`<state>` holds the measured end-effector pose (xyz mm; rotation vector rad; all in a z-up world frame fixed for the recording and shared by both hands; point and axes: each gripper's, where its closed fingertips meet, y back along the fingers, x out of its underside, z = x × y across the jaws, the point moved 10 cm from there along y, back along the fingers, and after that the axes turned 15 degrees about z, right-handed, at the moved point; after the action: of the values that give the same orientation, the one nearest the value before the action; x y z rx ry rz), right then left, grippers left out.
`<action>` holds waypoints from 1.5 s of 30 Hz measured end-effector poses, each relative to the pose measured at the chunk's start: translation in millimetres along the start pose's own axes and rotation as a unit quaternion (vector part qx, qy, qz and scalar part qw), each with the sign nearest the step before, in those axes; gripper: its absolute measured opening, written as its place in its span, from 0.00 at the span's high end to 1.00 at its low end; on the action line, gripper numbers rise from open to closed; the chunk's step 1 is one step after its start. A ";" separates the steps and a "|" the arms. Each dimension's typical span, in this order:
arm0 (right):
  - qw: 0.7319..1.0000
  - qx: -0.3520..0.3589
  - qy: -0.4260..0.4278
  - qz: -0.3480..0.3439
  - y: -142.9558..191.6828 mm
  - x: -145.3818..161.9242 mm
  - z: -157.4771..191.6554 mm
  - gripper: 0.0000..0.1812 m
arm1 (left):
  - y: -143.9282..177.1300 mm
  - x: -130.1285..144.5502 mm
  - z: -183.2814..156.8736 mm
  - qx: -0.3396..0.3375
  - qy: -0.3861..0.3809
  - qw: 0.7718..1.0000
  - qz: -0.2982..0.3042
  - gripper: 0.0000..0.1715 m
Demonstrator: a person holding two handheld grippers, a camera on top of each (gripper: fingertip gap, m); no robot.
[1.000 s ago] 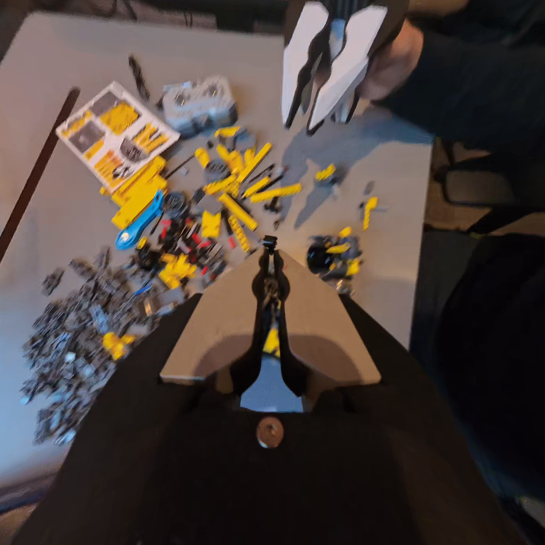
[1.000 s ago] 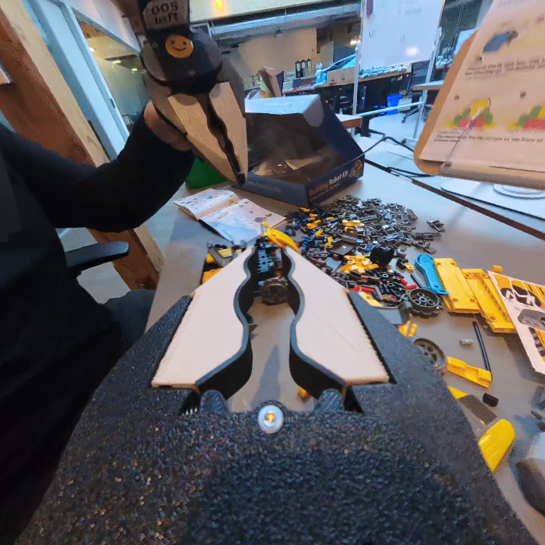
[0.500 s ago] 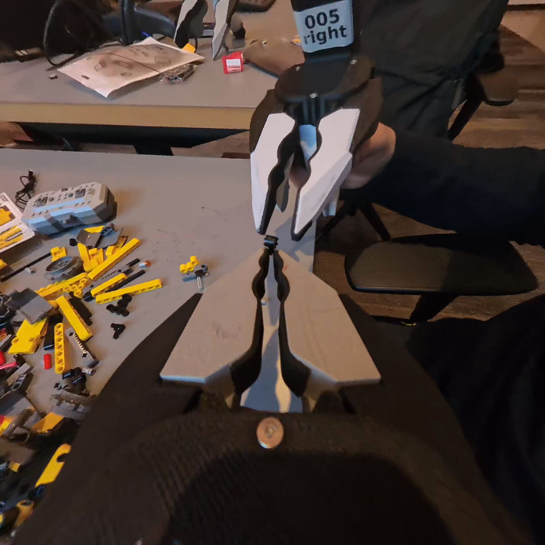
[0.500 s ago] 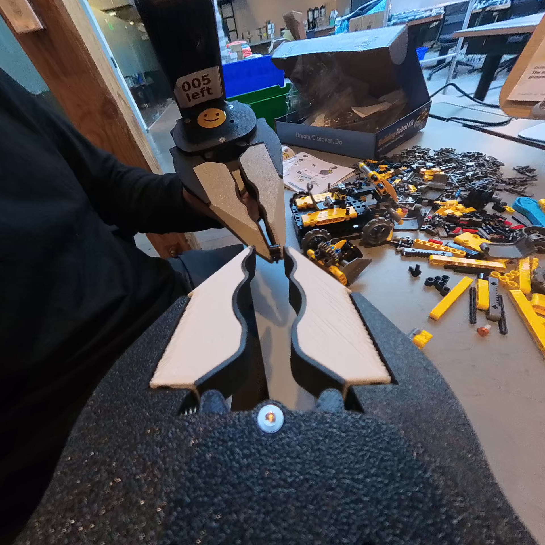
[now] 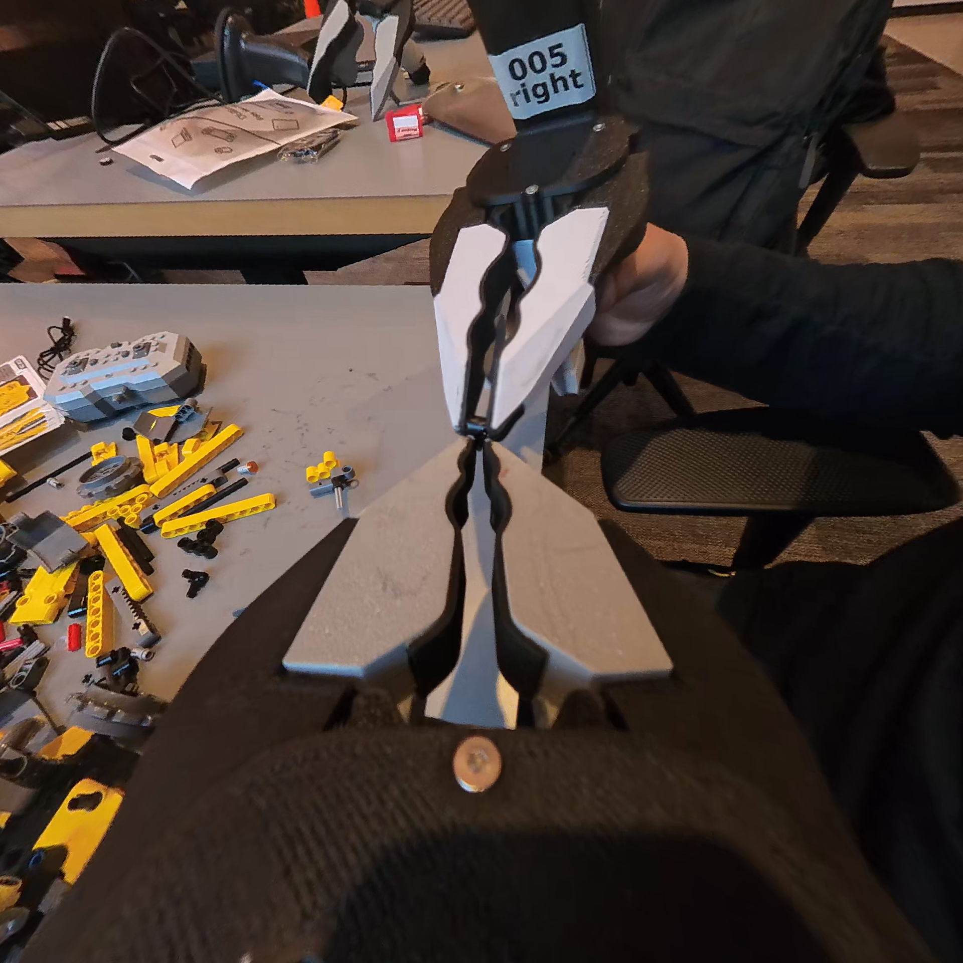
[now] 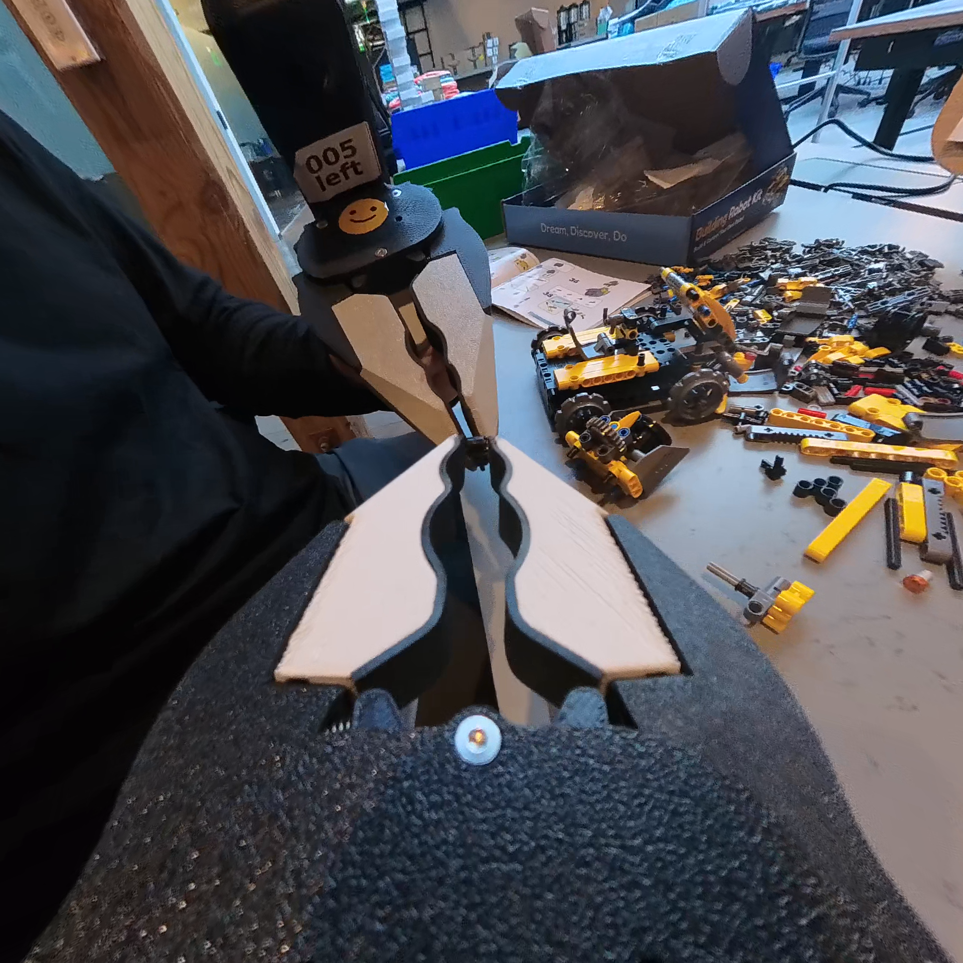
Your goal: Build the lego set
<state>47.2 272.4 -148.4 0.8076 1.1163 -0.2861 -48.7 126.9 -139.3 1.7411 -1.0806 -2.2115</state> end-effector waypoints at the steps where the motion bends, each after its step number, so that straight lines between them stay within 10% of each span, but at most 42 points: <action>1: 1.000 0.001 -0.001 -0.001 0.2 0.2 -0.6 0.96 | -0.2 0.5 0.4 0.001 0.002 1.000 -0.002 0.99; 21: 0.944 0.155 -0.191 0.220 -5.9 51.8 -71.4 0.95 | 47.3 69.6 -12.9 0.004 0.116 0.990 0.079 0.90; 32: 0.968 0.124 -0.183 0.119 13.4 37.9 -69.7 0.92 | 57.3 123.9 -58.0 -0.065 0.114 0.989 0.065 0.87; 45: 0.960 0.256 -0.104 -0.049 26.9 20.8 -102.2 0.89 | 75.2 135.7 -42.3 -0.124 0.093 0.988 0.005 0.81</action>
<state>1.9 366.4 -175.3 1.1495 0.8911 -0.7474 -79.7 -16.0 -206.1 1.7831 -0.7373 -2.0268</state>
